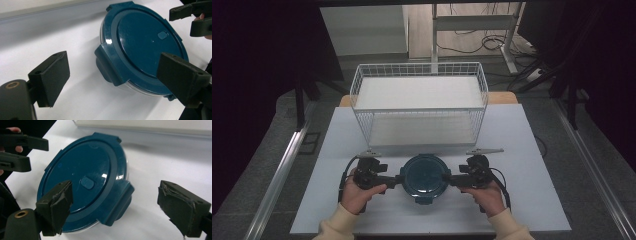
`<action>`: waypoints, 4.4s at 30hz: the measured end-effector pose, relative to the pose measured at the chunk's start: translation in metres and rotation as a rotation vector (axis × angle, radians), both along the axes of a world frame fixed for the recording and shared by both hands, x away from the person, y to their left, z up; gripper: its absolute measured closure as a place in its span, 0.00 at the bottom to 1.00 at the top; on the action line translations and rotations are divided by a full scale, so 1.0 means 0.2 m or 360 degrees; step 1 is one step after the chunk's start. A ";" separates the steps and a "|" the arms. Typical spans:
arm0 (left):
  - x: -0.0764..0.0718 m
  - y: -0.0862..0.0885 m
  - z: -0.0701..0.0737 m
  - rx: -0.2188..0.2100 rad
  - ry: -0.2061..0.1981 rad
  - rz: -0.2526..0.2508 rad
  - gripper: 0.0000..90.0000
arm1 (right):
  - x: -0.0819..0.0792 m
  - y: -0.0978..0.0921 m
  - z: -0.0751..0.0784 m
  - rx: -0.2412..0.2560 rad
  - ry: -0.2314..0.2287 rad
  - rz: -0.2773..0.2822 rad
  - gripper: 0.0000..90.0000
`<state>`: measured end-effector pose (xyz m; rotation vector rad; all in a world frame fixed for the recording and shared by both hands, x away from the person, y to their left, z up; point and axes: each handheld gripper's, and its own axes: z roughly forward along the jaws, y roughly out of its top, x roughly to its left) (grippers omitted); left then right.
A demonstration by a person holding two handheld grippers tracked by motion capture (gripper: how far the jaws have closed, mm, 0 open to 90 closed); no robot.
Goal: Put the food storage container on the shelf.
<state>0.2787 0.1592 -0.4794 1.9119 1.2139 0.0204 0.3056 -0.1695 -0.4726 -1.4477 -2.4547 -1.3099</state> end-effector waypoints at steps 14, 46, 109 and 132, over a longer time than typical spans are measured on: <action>0.08 -0.05 -0.06 -0.0104 0.0120 -0.0030 0.15 | 0.01 0.08 -0.07 0.0047 0.0094 0.0031 0.14; 0.14 -0.10 -0.18 -0.0348 0.0461 -0.0020 0.24 | 0.05 0.08 -0.17 0.0305 0.0463 -0.0131 0.28; -0.02 -0.07 0.13 -0.0346 0.0122 0.0054 0.38 | -0.05 0.07 0.12 0.0315 0.0009 -0.0014 0.40; 0.09 -0.06 0.41 -0.0341 -0.0011 0.0028 0.38 | 0.05 0.08 0.40 0.0309 -0.0141 0.0010 0.40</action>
